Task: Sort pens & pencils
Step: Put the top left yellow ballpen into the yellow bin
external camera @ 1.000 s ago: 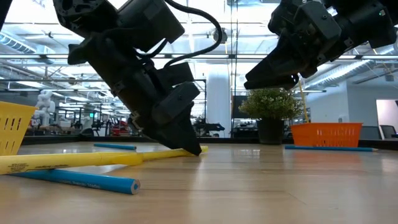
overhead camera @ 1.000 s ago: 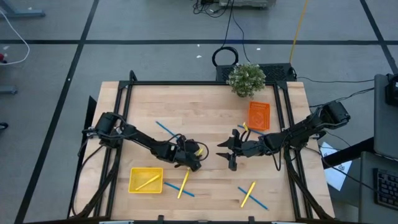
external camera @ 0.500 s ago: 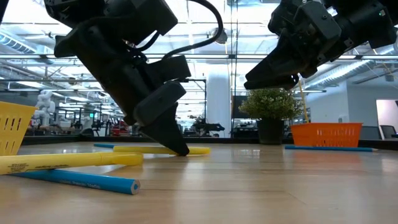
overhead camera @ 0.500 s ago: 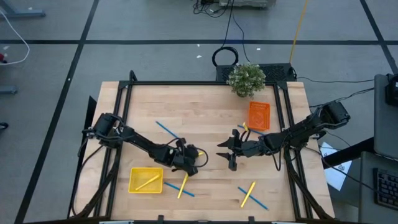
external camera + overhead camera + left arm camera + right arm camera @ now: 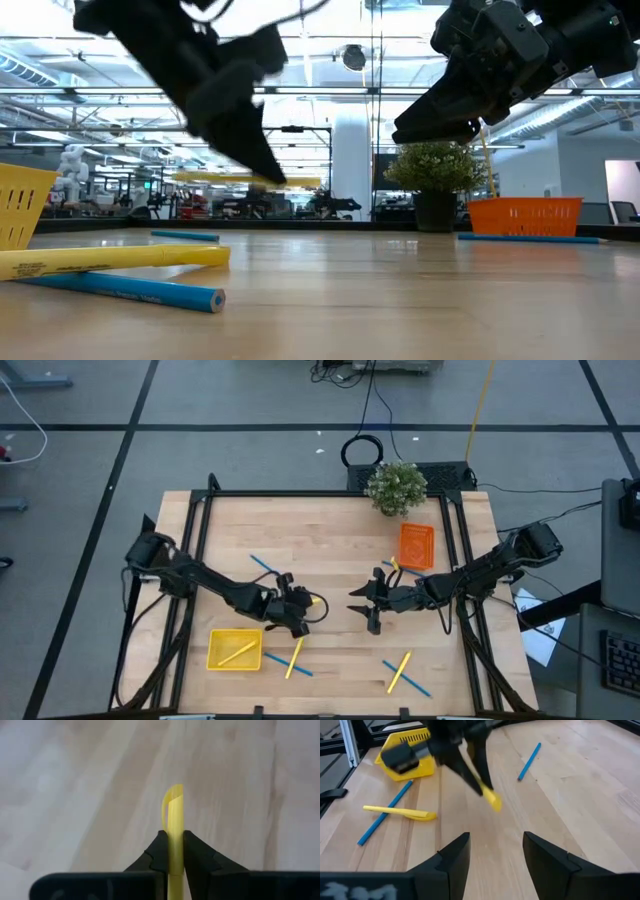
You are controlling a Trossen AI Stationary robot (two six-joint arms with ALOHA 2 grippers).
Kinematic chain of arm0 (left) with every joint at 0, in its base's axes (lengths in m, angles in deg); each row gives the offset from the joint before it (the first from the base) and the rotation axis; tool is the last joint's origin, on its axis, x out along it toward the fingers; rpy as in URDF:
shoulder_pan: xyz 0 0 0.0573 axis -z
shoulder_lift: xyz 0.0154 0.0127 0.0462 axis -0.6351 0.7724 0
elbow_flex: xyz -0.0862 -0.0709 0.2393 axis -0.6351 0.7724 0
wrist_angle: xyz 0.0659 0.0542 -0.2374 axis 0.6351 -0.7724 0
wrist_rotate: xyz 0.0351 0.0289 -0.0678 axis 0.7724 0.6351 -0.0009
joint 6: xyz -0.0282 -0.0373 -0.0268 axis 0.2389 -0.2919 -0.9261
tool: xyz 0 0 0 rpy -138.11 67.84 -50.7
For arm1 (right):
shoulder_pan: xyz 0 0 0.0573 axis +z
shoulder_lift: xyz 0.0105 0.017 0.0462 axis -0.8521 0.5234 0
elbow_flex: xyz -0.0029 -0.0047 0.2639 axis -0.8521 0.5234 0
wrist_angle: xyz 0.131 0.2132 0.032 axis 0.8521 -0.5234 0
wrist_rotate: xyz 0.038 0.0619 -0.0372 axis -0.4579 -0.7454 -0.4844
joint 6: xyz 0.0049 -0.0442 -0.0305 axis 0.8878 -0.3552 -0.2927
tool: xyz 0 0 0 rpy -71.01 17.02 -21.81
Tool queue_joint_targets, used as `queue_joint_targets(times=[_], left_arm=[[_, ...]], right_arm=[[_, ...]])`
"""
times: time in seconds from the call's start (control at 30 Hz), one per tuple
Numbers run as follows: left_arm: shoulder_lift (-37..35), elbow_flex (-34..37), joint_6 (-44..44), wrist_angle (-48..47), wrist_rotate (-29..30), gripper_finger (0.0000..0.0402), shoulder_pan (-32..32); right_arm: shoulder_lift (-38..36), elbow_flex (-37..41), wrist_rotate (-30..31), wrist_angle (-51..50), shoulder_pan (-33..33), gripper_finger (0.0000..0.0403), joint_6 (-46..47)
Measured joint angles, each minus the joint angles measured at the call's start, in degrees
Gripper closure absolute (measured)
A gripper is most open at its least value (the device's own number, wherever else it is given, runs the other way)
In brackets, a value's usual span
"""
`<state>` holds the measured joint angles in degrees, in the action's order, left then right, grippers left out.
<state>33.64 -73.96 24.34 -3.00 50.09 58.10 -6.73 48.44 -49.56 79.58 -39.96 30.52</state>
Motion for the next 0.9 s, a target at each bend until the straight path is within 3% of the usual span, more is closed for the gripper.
queue_joint_targets(times=[0.2,0.33,0.57,0.77,0.9], left_arm=[[-8.58,-0.15,0.50,-7.66,0.92,0.0365,0.91],[-15.63,-0.24,-3.59,-18.35,0.60,0.0365,4.52],[-21.07,-0.20,-20.99,-34.76,0.06,0.0365,19.15],[-20.39,-0.24,-33.21,-35.18,-0.14,0.0365,34.35],[-19.18,-0.23,-40.49,-36.08,-0.11,0.0365,41.14]], right_arm=[[0.02,0.00,0.01,-0.17,0.00,0.0232,-0.02],[0.02,0.00,0.01,-0.41,0.00,0.0232,-0.02],[0.02,0.00,0.00,-0.06,-0.02,0.0232,-0.02],[0.02,0.00,0.00,-0.02,-0.02,0.0232,-0.02],[0.02,0.00,0.00,0.22,-0.02,0.0232,-0.02]])
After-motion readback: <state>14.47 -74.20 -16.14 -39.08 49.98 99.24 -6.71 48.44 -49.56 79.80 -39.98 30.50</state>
